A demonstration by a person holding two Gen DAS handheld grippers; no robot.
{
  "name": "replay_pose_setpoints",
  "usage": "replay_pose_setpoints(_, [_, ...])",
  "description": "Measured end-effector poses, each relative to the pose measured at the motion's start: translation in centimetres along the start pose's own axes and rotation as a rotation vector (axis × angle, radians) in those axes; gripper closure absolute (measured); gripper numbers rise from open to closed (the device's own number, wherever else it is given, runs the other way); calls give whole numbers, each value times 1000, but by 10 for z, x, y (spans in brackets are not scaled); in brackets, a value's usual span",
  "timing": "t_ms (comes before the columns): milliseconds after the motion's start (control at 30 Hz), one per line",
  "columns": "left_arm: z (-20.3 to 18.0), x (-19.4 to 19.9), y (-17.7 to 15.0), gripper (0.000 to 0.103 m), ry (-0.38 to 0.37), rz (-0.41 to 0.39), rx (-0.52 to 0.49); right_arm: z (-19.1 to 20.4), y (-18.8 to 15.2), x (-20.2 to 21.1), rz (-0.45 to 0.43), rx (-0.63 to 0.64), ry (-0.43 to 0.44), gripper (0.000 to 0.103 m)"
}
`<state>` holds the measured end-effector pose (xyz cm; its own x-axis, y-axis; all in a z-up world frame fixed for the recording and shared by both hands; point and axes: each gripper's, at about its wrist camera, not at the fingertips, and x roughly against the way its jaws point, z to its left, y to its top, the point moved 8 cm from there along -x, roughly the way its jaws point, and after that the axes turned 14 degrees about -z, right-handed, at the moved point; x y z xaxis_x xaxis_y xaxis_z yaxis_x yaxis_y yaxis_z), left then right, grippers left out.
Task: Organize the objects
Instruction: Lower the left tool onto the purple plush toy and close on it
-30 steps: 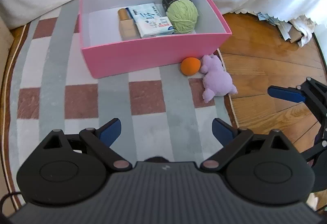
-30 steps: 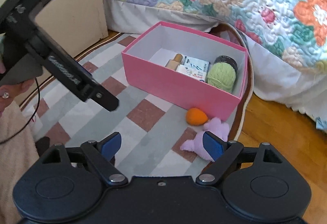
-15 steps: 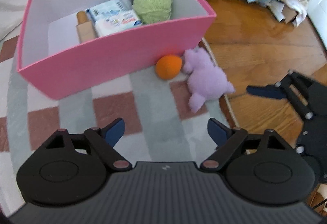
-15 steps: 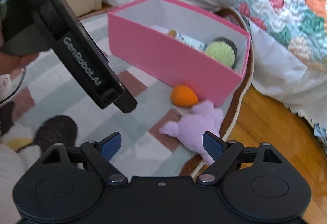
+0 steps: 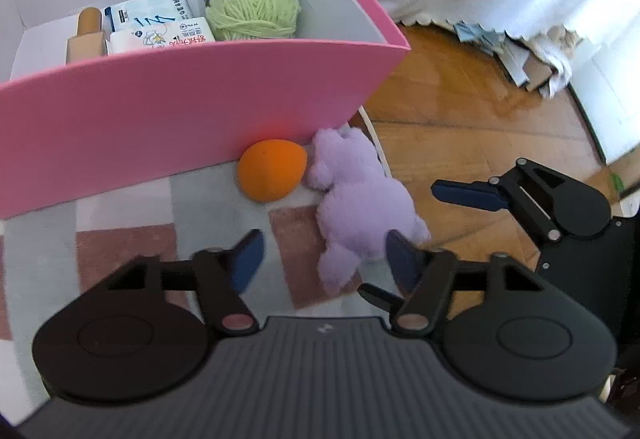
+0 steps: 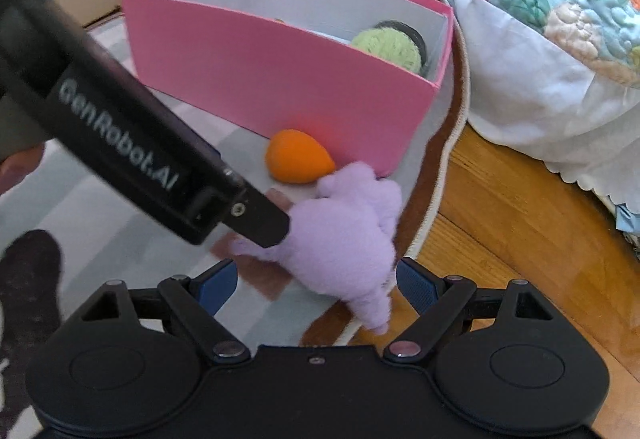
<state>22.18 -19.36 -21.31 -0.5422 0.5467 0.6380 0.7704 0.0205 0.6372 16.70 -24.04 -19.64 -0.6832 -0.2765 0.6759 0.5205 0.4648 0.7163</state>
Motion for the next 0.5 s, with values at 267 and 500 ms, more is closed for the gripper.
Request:
replay_pose_setpoints(267, [-1,-15,-6,59,-41,-34,49,-7,1,-7,-3,-43,60,14])
replay_pose_setpoints(500, [9,-25,-9,63,-85,-89,116,-22,-10,-29,23,-245,82,14])
